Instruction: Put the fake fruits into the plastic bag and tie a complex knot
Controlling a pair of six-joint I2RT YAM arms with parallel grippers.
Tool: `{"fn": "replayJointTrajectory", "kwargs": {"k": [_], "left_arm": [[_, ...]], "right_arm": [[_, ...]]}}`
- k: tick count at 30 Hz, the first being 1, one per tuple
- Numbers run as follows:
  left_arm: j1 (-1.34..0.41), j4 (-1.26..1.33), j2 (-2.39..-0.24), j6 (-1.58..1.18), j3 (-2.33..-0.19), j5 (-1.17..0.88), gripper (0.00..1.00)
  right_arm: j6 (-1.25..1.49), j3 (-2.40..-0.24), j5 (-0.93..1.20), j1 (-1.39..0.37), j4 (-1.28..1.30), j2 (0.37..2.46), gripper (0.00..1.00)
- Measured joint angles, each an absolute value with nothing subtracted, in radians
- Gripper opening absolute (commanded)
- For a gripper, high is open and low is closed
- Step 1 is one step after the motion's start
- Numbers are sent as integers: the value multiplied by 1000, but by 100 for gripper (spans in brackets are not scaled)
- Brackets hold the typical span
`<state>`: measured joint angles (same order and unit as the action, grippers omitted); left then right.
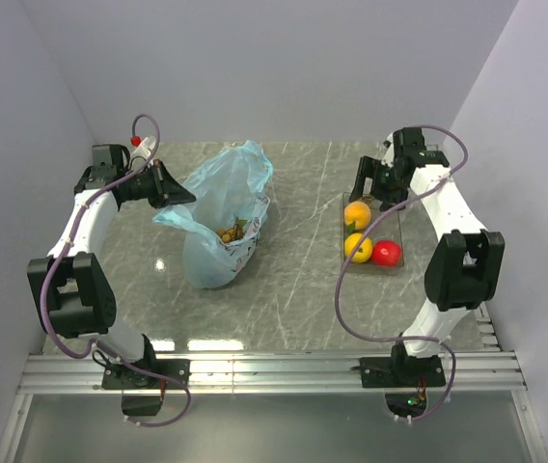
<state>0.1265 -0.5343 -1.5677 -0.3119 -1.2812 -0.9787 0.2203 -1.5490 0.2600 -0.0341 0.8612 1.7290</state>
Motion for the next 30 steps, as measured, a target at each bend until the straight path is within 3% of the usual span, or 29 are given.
{"fn": "replayJointTrajectory", "kwargs": {"k": [23,27,28,30], "left_arm": [[126,-536,-1568,-310,-1274,-978,1],[126,-536,-1568,-309,-1274,-978,1],[126,-536,-1568,-309,-1274,-978,1],[126,-536,-1568,-309,-1274,-978,1]], "right_arm": [[419,-1519,217,18,743,2000,100],[416,-1501,210,52,736,2004,88],[413,-1499,210,57,734,2004,78],[399,-1497,212,67,730,2004,70]]}}
